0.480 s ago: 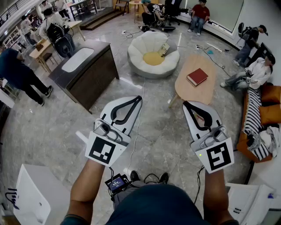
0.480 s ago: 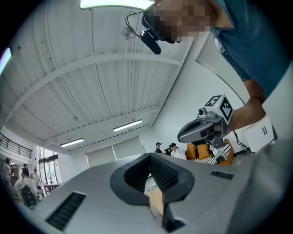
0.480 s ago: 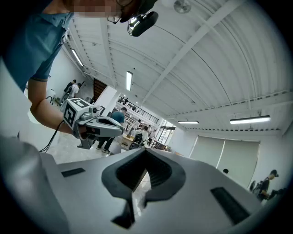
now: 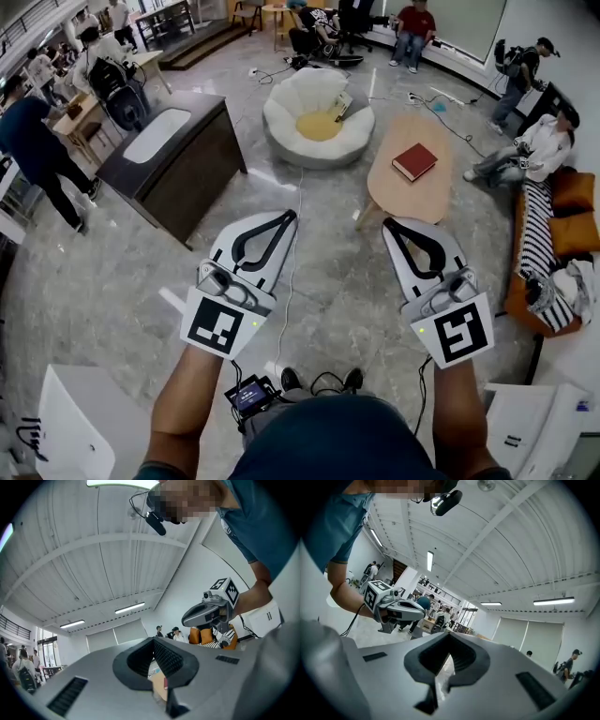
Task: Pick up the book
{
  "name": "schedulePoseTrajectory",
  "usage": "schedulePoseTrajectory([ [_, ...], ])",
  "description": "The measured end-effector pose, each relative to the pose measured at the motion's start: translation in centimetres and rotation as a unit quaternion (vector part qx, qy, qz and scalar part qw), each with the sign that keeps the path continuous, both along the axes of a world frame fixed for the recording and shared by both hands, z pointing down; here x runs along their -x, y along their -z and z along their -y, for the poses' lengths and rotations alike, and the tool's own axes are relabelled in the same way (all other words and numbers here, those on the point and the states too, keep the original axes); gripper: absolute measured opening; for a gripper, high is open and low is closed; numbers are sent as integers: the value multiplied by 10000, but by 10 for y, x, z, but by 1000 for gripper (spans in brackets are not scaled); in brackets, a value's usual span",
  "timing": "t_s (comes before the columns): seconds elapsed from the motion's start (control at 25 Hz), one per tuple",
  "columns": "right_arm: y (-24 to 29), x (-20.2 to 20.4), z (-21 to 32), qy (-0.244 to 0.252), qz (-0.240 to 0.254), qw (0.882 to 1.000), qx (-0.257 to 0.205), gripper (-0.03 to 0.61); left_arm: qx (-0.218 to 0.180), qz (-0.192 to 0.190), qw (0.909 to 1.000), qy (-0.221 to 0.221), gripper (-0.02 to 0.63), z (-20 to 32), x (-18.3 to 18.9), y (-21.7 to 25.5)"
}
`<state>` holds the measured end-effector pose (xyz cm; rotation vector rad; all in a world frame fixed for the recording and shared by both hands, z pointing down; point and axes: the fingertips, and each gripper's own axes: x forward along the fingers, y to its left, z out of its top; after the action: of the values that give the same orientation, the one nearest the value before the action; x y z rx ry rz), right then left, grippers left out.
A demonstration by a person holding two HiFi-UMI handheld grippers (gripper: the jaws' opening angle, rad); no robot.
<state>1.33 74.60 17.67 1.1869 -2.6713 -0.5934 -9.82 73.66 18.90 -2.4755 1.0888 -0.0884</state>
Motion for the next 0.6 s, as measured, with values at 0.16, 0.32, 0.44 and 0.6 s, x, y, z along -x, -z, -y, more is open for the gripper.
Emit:
schedulePoseTrajectory([
  [0.16, 3, 7, 3, -31, 93, 10000, -18, 12, 72, -117, 9999, -21, 5, 4, 6, 2],
  [0.32, -2, 16, 7, -26, 141, 9998, -169, 14, -14, 42, 10000, -37, 4, 10, 11, -8],
  [0.44, -5, 33, 10, -27, 93, 9992, -389, 14, -94, 172, 9998, -30, 4, 14, 24, -14],
  [0.6, -10, 50, 13, -177, 123, 9987, -454, 12, -106, 97, 9999, -30, 4, 14, 43, -17],
])
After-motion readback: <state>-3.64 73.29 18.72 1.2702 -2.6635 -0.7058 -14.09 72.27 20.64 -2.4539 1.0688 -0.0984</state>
